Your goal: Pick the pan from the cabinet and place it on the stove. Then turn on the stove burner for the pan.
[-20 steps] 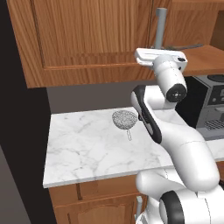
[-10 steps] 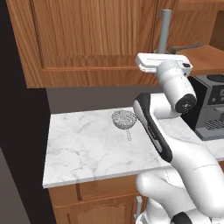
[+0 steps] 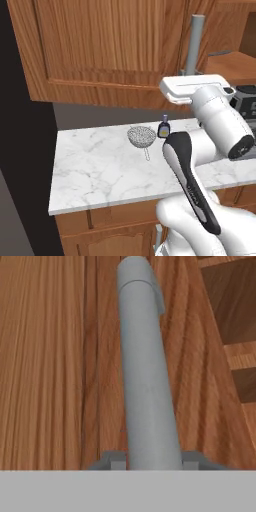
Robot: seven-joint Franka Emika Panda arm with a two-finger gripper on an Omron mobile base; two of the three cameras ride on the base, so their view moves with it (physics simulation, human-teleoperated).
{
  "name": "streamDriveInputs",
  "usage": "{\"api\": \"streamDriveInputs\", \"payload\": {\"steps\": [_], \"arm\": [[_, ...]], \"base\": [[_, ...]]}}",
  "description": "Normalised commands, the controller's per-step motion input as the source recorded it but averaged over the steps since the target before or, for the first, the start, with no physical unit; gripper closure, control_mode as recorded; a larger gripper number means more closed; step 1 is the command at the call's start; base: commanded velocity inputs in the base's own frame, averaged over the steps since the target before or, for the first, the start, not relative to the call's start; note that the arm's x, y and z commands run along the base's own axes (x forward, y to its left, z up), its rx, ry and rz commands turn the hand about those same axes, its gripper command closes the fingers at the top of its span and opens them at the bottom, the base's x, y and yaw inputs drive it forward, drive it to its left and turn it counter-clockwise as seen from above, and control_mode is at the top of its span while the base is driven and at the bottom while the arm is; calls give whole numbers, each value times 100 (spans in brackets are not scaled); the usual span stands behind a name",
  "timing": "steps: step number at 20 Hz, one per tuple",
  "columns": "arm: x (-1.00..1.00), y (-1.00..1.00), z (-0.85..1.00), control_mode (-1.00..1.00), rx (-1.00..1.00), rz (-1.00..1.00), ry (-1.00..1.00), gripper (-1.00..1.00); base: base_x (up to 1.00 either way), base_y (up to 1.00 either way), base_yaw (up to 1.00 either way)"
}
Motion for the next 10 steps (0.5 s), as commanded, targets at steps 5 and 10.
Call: {"api": "streamDriveInputs", "payload": {"steps": [5, 10], "arm": [[-100, 73, -2, -100, 0, 10, 0, 100], [-87, 85, -12, -100, -5, 6, 0, 100]], "base": [[0, 0, 0], [0, 0, 0]]}}
